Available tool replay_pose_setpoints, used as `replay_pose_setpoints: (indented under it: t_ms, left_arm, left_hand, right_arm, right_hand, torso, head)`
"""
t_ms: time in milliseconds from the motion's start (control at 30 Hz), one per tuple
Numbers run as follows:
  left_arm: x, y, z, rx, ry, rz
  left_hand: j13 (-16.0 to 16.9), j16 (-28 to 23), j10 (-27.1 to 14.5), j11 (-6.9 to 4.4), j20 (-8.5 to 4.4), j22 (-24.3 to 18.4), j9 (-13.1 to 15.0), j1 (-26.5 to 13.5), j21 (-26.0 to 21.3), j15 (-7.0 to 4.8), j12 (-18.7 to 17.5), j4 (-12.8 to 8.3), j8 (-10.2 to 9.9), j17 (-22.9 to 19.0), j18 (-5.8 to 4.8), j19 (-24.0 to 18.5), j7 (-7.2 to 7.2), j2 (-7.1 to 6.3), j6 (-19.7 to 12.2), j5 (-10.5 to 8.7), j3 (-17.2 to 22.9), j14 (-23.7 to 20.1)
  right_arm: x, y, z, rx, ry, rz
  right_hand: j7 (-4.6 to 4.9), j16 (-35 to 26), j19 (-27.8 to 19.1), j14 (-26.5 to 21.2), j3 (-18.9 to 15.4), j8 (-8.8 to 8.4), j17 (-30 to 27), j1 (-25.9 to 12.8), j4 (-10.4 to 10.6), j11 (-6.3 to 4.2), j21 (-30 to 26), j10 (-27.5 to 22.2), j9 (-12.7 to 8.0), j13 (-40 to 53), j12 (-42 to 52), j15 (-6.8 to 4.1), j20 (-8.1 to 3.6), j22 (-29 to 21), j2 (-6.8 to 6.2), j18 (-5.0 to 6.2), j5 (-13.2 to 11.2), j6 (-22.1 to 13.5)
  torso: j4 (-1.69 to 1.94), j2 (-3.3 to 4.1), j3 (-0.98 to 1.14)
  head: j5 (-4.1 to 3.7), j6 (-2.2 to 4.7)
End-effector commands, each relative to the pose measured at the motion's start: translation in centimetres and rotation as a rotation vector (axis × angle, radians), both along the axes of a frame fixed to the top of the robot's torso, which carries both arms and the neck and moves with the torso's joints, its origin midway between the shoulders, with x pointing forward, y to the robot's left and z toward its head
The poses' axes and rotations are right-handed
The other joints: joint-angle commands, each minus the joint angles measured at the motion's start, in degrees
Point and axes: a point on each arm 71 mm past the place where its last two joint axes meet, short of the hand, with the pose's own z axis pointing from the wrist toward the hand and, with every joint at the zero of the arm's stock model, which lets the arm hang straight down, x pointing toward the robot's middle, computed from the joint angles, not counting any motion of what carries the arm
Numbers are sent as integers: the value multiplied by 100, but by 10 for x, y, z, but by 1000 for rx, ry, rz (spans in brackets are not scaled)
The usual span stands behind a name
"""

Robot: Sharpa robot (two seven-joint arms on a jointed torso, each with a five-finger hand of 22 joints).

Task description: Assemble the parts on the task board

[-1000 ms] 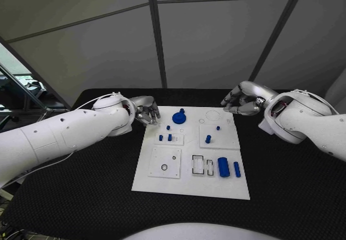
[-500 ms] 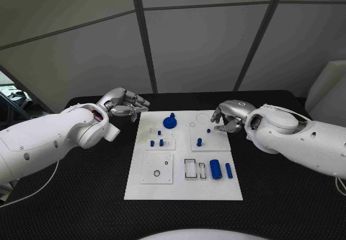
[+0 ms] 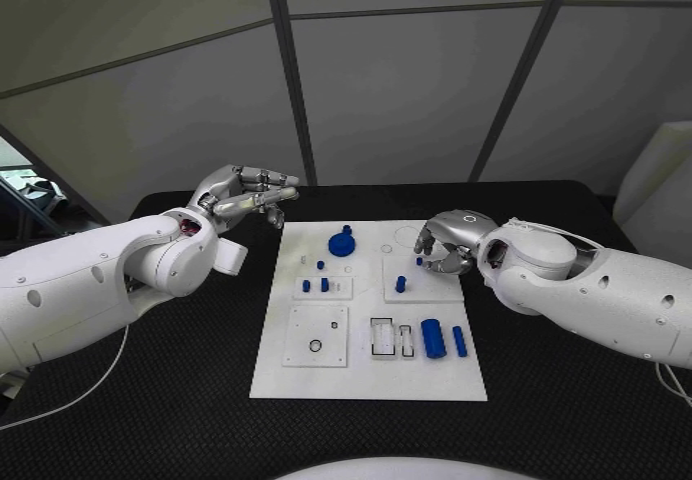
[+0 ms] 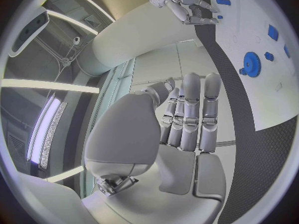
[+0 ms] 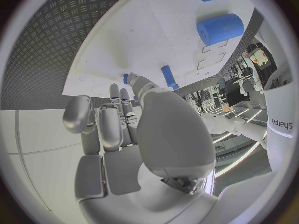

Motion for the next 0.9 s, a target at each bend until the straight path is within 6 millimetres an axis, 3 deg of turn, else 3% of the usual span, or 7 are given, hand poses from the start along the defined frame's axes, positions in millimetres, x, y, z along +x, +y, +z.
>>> replay_pose_setpoints:
  t_ms: [33,900]
  left_arm:
    - [-1,-2,4,-88,-3,-4]
    - [-5,-9,5,-131,12,-30]
  left_hand:
    - [8,38,-43,-6,10,-14,-2,-43,-51,3,43,-27,-16,-17,238,-57,52,35,-10,-3,-8,-84]
    - [13,65,-77,6,27,-66,-2,-68,-161,21,102,-49,-10,-114,238,-155,64,55,-16,-3,-44,-307]
  right_arm:
    - [1,1,-1,-29,-6,8]
    - [1,13,-14,-71,47,23]
  right_hand:
    - [12,22,25,228,66,-18,-5,23,-13,42,38,36,-4,-42,-35,55,3,10,0,-43,-20,-17]
    - [-130,186,244,265,546,143,90,91,-344,-120,350,721,92,-361,-78,-71,-98,434,212,-120,-121,542]
  torso:
    - [3,1,-4]
    - [-6,-4,2]
  head:
    - [5,-9]
    - [18,-59]
